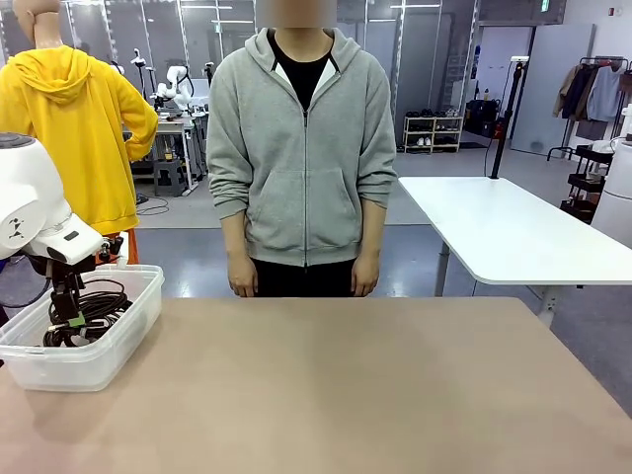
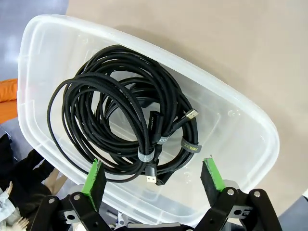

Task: Organize and store the cables.
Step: Place the USB Extension Cable into the Organizing box.

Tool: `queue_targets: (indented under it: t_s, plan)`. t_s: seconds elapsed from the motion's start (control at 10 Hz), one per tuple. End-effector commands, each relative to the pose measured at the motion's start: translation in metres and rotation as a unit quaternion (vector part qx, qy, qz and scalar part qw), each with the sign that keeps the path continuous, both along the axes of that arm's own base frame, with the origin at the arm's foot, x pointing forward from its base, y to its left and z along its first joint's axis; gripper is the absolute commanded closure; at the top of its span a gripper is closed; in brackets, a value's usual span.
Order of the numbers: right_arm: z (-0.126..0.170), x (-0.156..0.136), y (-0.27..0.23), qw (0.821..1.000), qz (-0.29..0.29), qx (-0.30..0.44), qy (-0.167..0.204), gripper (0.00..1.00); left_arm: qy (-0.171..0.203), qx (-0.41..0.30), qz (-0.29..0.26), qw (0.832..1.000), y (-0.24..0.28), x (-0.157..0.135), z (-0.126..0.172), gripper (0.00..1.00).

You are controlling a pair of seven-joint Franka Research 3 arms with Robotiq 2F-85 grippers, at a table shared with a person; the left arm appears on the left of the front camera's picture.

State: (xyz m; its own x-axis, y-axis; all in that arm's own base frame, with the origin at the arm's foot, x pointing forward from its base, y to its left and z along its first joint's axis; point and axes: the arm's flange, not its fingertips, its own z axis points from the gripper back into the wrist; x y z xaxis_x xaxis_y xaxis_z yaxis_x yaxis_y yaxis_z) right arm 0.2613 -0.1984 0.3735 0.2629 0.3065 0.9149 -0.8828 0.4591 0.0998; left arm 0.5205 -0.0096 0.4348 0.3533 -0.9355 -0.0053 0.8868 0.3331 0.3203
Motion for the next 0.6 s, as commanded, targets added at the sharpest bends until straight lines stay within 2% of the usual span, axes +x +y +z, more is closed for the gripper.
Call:
queue_targets:
  t_s: [0.0,0.5]
  plan:
    - [-0.0014,0.0,-0.0001,1.0,0.006,0.0,-0.006,0.0,0.0,0.003,-0.009,1.0,0.0027,0.0034,0.0022,0.0]
    - [-0.0014,0.0,-0.0001,1.0,0.006,0.0,-0.006,0.0,0.0,0.003,-0.009,1.0,0.0027,0.0034,0.0022,0.0]
